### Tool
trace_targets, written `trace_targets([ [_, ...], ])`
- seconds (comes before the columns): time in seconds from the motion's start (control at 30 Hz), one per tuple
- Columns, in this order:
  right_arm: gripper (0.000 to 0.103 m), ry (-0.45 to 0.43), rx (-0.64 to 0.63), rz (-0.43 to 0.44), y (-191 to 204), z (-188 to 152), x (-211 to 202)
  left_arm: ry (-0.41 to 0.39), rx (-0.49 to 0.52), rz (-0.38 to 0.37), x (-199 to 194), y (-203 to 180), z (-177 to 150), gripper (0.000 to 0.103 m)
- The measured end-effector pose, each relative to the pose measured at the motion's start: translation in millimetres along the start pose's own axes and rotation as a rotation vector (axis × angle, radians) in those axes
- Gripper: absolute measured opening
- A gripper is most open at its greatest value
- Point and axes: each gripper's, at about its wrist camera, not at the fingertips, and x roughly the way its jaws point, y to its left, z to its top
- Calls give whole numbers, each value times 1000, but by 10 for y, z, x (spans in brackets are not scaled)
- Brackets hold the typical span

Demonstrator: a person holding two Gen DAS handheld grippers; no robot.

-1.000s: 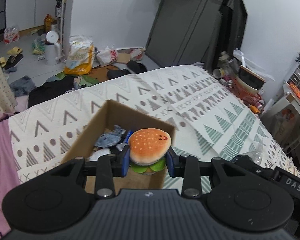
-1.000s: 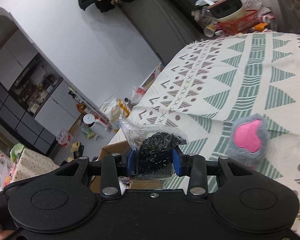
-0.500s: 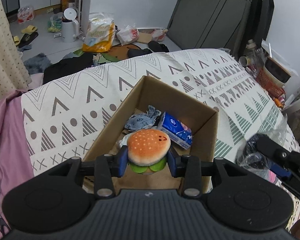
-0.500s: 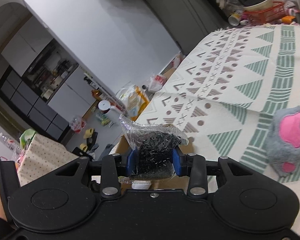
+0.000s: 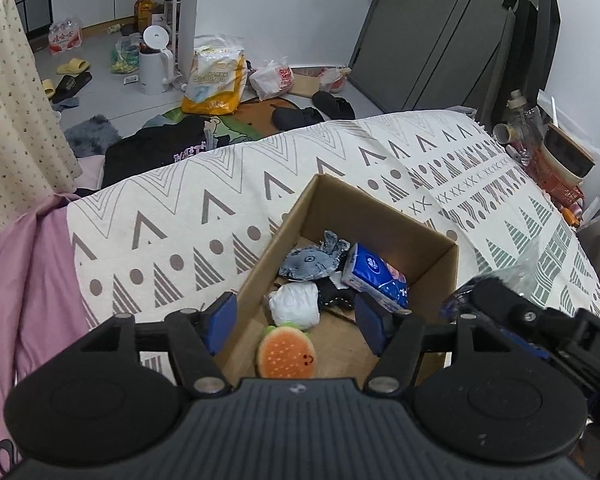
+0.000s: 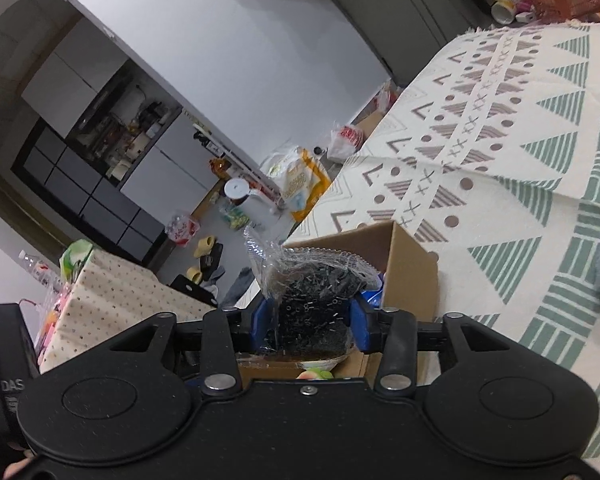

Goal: Organize soft objects
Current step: 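Open both tools to drop the burger plush and black-item bag into the box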

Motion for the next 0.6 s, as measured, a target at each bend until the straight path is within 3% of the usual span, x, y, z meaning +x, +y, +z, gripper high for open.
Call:
trace_targets([
  [0.1,50,6,15,-9,-9,-14,-16,-3,2,8,-37,-2,9,64],
  [0.3,76,-39,23,-29,-1,22,-251,-11,18,15,-132,-60,21,64],
  [0.6,87,-55,26,-103,-58,64,-580,-21,65,-1,-248,-270,-33,64],
])
